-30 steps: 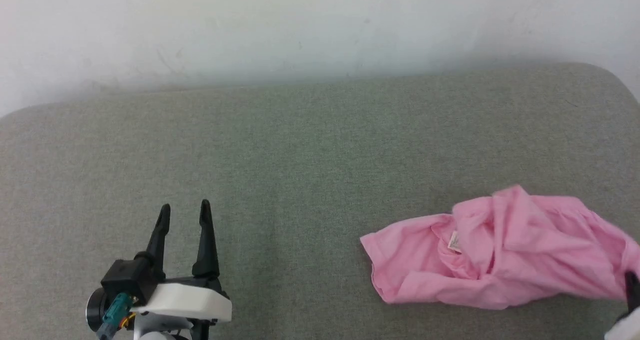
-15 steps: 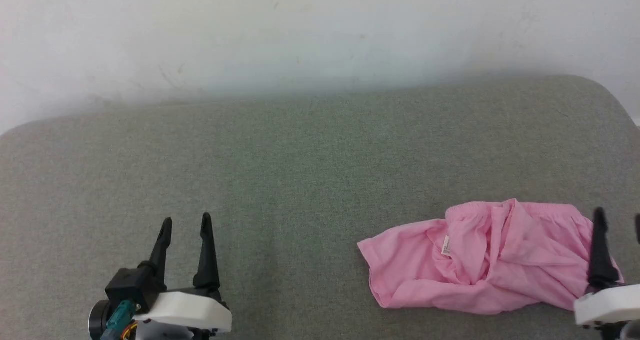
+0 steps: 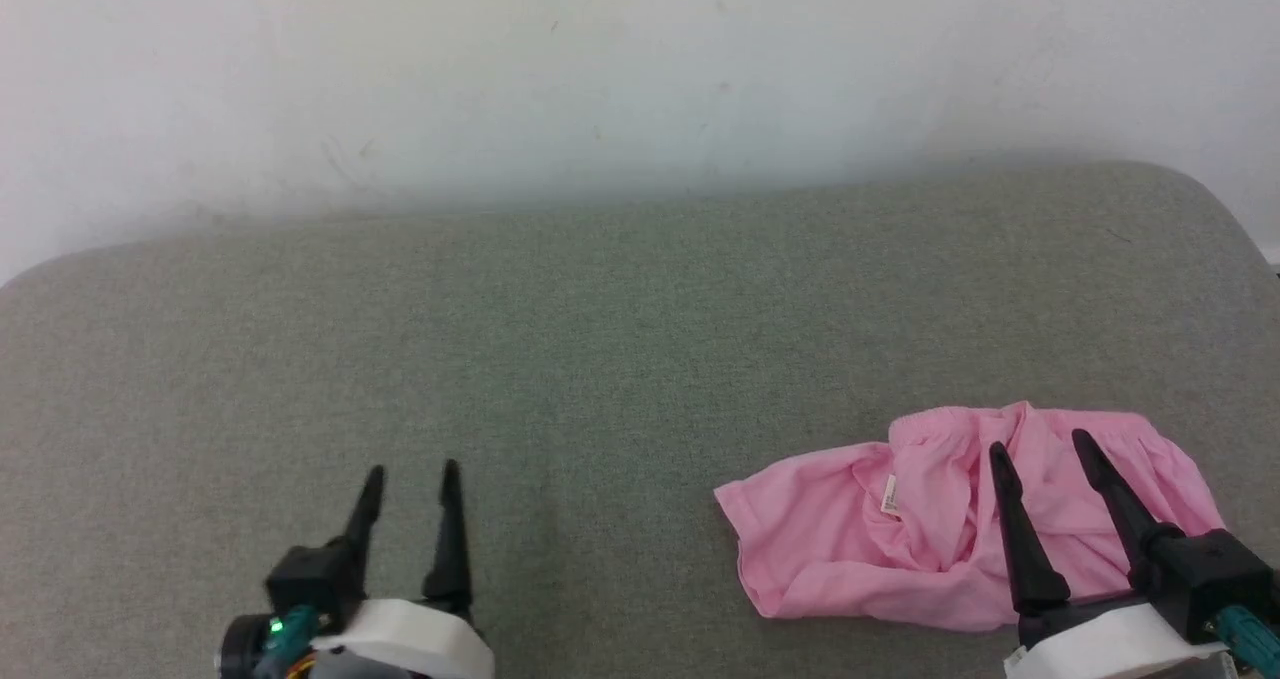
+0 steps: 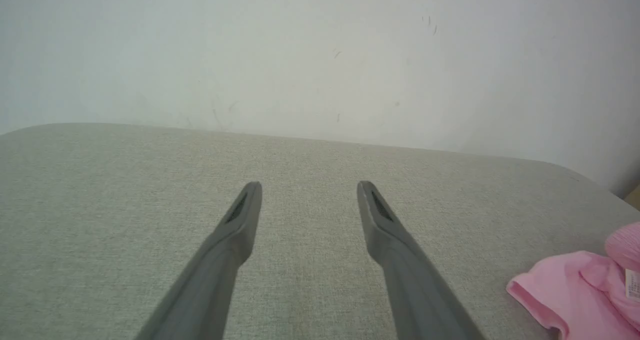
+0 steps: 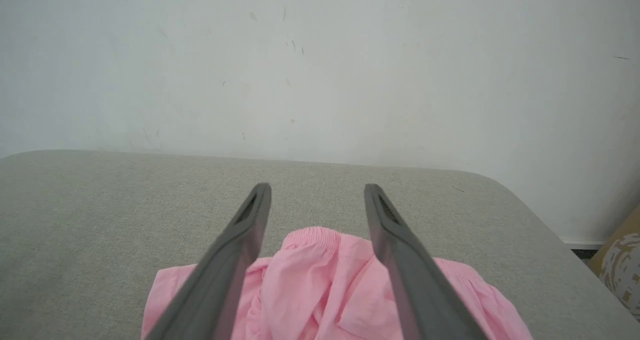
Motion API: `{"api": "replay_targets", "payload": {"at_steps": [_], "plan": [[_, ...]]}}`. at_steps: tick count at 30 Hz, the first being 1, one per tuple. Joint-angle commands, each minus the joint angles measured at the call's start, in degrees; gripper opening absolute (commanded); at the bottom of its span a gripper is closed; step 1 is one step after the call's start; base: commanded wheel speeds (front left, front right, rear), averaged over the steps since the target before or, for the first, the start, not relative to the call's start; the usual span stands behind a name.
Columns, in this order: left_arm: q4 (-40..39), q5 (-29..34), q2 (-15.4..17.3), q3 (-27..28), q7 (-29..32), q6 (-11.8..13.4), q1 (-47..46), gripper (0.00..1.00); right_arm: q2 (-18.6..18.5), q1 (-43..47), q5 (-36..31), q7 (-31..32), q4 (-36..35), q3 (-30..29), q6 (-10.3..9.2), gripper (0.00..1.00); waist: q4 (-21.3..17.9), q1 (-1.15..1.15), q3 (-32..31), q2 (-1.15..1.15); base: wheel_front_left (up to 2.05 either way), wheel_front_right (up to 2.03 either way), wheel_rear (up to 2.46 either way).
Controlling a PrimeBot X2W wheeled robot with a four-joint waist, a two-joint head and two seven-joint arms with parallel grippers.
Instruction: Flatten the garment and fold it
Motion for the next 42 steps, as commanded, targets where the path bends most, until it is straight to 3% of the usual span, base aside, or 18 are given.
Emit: {"api": "replay_targets", "payload": {"at_steps": [1, 9, 16, 27, 28, 29, 30, 36, 42], "plan": [[0.5, 0.7, -0.1, -1.1, 0.5, -0.7, -0.7, 1.00, 0.1, 0.6, -0.3, 0.1, -0.6, 0.2, -0.05, 1.00, -0.1, 0.00, 0.4, 0.00, 0.00, 0.00, 0.00], [7.2, -1.5, -0.1, -17.3, 9.6, -4.5, -13.3, 1.00, 0.1, -1.6, -0.1, 0.4, -2.3, 0.9, -0.05, 1.00, -1.9, 0.00, 4.5, 0.00, 0.00, 0.00, 0.00], [15.9, -5.4, -0.1, -31.4, 18.7, -6.0, -24.1, 1.00, 0.1, -4.4, 0.9, 0.2, -0.9, 1.2, -0.05, 1.00, -6.2, 0.00, 7.6, 0.00, 0.00, 0.00, 0.00], [31.8, -3.1, 0.4, -40.9, 34.5, -7.0, -32.3, 1.00, 0.1, -5.3, 3.7, -0.8, 2.1, 0.5, -0.05, 1.00, -10.5, 0.00, 9.0, 0.00, 0.00, 0.00, 0.00], [32.8, -3.5, 0.4, -41.7, 36.4, -7.3, -32.4, 0.84, 0.1, -5.2, 3.8, -0.9, 2.3, 0.5, -0.05, 1.00, -10.6, 0.00, 8.9, 0.00, 0.00, 0.00, 0.00], [33.2, -3.5, 0.5, -42.7, 37.6, -7.5, -32.7, 0.37, 0.1, -5.2, 3.9, -0.9, 2.4, 0.5, -0.05, 1.00, -10.7, 0.00, 8.9, 0.00, 0.00, 0.00, 0.00], [33.2, -3.6, 0.5, -43.4, 37.9, -7.6, -32.9, 0.00, 0.1, -5.3, 4.0, -0.9, 2.5, 0.5, -0.05, 1.00, -10.7, 0.00, 8.8, 0.00, 0.00, 0.00, 0.00], [30.6, -6.1, 3.0, -42.8, 34.3, -7.5, -33.9, 0.00, 0.1, -4.9, 4.8, -0.9, 2.6, 0.4, -0.05, 1.00, -9.3, 0.00, 7.3, 0.00, 0.00, 0.00, 0.00], [20.4, -8.8, 10.1, -36.3, 29.9, -2.5, -31.2, 0.00, 0.1, -3.6, 5.3, -0.6, 2.7, -0.2, -0.05, 1.00, -6.8, 0.00, 5.2, 0.00, 0.00, 0.00, 0.00]]}}
